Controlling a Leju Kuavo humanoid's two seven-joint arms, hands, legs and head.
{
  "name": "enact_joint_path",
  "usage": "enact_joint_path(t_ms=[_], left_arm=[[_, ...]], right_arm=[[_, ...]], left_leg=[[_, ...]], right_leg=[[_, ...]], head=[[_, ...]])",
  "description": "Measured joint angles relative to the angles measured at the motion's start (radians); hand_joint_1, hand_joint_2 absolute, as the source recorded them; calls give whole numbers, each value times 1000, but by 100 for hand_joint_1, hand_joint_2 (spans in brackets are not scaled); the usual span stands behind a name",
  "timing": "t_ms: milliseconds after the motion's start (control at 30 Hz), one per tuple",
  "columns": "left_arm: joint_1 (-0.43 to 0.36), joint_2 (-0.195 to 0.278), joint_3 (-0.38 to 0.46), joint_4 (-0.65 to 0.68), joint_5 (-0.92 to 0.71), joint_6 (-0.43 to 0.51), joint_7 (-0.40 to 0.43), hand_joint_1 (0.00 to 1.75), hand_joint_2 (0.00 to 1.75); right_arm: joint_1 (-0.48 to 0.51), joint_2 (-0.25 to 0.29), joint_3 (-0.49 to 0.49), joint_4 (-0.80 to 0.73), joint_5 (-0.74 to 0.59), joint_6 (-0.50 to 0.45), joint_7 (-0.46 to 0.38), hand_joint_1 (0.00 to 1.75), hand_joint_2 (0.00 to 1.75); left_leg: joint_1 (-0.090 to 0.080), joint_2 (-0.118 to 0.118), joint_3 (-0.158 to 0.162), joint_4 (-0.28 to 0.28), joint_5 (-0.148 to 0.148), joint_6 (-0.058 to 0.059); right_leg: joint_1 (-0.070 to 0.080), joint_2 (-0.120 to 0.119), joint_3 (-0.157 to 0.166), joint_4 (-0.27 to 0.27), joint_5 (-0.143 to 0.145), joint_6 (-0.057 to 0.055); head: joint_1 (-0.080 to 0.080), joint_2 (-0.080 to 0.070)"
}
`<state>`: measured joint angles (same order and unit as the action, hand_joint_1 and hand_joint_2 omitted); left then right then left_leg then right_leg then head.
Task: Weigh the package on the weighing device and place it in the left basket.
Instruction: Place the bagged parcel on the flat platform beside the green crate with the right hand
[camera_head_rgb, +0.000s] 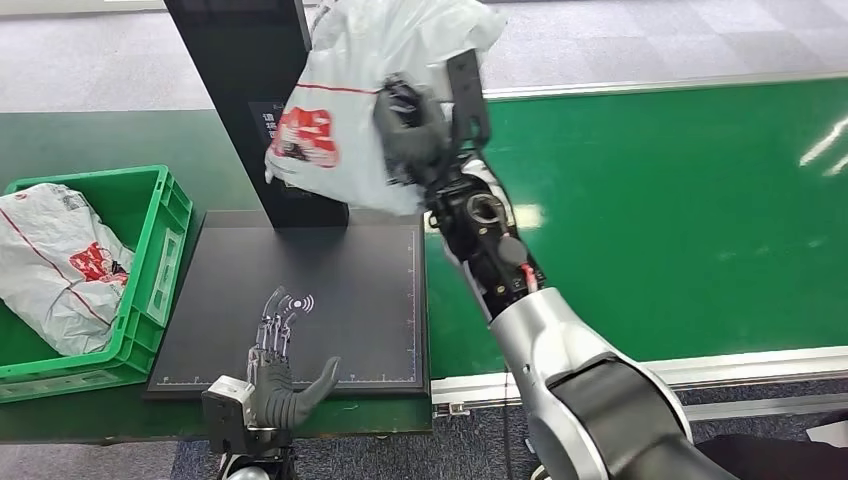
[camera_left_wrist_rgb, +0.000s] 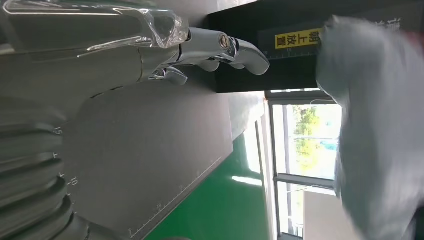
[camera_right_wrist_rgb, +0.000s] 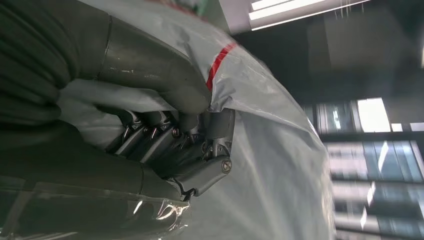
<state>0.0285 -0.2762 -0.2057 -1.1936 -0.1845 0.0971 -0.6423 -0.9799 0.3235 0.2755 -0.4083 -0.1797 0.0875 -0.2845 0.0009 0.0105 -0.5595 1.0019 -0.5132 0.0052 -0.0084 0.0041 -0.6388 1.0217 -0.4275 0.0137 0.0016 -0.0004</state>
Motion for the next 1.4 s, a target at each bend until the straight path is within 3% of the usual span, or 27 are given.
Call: enact_joint_path(t_ms=[200, 400, 667, 933, 1100, 1133, 1267, 1400], left_arm=[[11, 0, 4, -41, -11, 11, 26, 0, 175], [24, 0, 13, -70, -15, 52, 39, 0, 175], [79, 8, 42, -130, -2, 110, 36, 0, 175], [97, 14, 52, -179, -10, 138, 39, 0, 175], [97, 18, 57, -217, -16, 188, 31, 0, 175], [99, 19, 58, -228, -17, 197, 28, 0, 175], [114, 24, 54, -279, -28, 222, 18, 0, 175], [128, 27, 43, -316, -37, 237, 18, 0, 175]], right_arm=[[46, 27, 514, -25, -339, -44, 40, 175, 175], [88, 31, 788, -27, -450, -56, 74, 175, 175], [109, 32, 927, -25, -474, -56, 103, 175, 175], [118, 32, 956, -16, -487, -74, 103, 175, 175], [131, 30, 949, 5, -512, -125, 41, 171, 175], [132, 29, 941, 9, -519, -137, 15, 165, 175], [135, 26, 876, 26, -535, -183, -114, 0, 175], [143, 24, 780, 34, -509, -227, -215, 0, 175]], left_leg=[[0, -1, 0, 0, 0, 0], [0, -3, 0, 0, 0, 0], [0, -4, 0, 0, 0, -1], [0, -3, 0, 0, 0, -1], [0, -4, 0, 0, 0, -1], [0, -4, 0, 0, 0, -1], [0, -4, 0, 0, 0, -1], [0, -4, 0, 0, 0, -1]], right_leg=[[0, 0, 0, 0, -1, 0], [0, -1, 1, 0, -1, -1], [0, -1, 0, 0, -1, -1], [0, -1, 0, -1, -1, -1], [0, -1, 0, 0, -1, -1], [0, -1, 0, 0, -1, -1], [0, -1, 1, 0, -1, -1], [0, -2, 1, 0, -1, -1]], head=[[0, 0], [1, 0], [0, 0], [1, 0], [1, 0], [1, 0], [1, 0], [1, 0]])
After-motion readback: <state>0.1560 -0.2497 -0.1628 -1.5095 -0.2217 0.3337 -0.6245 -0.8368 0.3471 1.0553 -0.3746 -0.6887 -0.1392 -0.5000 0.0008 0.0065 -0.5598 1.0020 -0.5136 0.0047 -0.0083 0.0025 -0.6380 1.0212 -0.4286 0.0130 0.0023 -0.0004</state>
